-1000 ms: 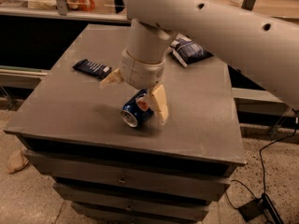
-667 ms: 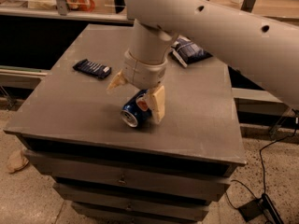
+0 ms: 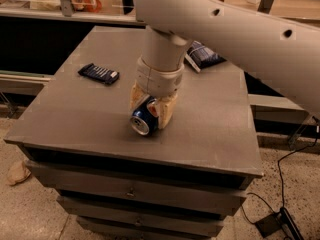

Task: Move pepsi can near rxbar blueberry

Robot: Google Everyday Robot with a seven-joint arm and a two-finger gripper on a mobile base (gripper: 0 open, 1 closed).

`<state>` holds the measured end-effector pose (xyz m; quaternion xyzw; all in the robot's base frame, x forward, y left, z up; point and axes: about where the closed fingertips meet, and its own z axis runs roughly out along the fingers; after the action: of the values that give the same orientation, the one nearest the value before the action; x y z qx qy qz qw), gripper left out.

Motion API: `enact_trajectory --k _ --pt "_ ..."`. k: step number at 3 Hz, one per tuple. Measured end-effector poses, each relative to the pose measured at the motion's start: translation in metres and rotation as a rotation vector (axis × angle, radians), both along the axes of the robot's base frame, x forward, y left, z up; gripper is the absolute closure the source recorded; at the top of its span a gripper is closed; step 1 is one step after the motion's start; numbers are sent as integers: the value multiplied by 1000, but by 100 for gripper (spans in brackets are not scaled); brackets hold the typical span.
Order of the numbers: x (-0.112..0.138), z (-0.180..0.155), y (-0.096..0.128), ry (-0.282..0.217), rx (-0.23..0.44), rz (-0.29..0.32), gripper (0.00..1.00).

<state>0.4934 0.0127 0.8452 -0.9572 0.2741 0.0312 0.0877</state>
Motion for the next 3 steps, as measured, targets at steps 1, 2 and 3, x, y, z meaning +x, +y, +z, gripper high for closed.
enact_trajectory --k 1,2,3 --pt "5 35 13 -26 48 -69 90" --pt "30 65 13 21 177 -223 100" --pt "88 89 41 187 515 -375 100"
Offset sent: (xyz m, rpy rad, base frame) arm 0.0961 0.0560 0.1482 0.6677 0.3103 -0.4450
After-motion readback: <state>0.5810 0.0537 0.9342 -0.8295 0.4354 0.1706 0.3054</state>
